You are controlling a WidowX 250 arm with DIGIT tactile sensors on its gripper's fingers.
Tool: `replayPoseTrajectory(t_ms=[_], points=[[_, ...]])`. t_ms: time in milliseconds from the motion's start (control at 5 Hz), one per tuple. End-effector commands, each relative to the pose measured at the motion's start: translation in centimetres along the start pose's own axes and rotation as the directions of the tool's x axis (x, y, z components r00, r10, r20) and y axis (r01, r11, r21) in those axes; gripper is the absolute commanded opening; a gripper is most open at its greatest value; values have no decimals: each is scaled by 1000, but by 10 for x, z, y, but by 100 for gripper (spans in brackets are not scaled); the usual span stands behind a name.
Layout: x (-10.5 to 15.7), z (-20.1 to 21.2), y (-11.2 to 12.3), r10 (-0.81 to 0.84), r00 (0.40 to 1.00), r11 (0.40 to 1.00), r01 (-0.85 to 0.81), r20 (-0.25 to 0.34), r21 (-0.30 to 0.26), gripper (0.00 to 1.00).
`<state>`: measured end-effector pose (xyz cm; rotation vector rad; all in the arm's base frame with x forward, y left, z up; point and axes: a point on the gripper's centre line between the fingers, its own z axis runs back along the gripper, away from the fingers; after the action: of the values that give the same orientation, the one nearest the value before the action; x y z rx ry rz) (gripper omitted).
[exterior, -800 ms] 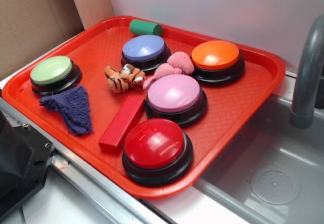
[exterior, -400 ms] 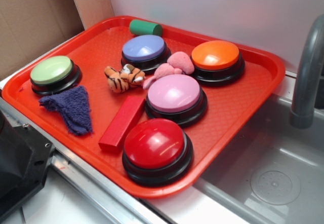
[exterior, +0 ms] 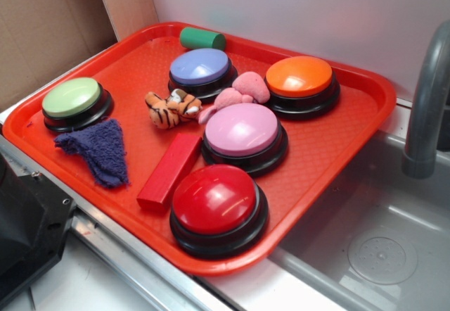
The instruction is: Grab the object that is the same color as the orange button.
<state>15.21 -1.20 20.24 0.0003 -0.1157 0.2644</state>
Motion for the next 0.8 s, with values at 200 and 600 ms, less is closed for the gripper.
replayPoseTrajectory(t_ms=[200,600], points=[[39,-83,10,222,975,975,-223,-8,-14,100],[54,-140,16,255,967,967,-256,-24,-18,100]])
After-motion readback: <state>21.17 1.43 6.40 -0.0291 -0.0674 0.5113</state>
